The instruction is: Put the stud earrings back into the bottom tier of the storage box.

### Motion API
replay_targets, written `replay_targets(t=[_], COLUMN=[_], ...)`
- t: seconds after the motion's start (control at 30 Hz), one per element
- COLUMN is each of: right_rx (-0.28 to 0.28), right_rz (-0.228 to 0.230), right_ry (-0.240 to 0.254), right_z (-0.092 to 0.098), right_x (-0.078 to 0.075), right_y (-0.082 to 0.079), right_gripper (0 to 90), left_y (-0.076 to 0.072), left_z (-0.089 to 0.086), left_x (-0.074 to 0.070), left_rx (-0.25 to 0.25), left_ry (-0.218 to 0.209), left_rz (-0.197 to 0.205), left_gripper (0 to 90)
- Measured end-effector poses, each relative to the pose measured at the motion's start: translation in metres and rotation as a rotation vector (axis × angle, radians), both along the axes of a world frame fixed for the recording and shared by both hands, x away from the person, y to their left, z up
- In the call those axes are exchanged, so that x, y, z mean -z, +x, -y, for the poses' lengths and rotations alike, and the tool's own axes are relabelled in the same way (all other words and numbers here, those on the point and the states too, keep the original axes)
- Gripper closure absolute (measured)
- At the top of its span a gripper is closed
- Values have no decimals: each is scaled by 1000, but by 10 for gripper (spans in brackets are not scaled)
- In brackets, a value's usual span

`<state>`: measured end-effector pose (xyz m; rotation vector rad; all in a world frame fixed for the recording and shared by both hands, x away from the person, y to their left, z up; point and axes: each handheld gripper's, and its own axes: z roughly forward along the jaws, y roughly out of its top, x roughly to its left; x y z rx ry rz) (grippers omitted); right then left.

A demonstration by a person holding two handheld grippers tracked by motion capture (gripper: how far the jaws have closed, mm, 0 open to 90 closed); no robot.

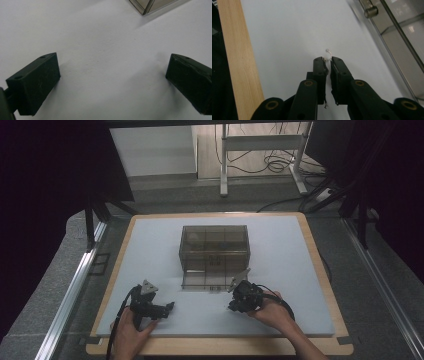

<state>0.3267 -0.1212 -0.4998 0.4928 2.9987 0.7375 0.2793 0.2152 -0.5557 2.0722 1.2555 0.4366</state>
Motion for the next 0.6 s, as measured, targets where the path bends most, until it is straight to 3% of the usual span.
replay_targets(t=[0.3,0.43,0.47,0.6], right_rx=[-5,-8,-3,1], right_rz=[-9,5,29,23], right_ry=[14,-1,-9,-7], right_z=[-13,-17,-16,-16], right_x=[6,10,10,10], right_y=[3,3,2,3], right_gripper=[753,783,837,842], left_y=[0,0,0,0], left_z=[0,0,0,0], left_x=[0,0,0,0], left_rx=[0,0,0,0], left_ry=[1,1,1,1], left_rz=[0,0,0,0], left_gripper=[0,0,0,0])
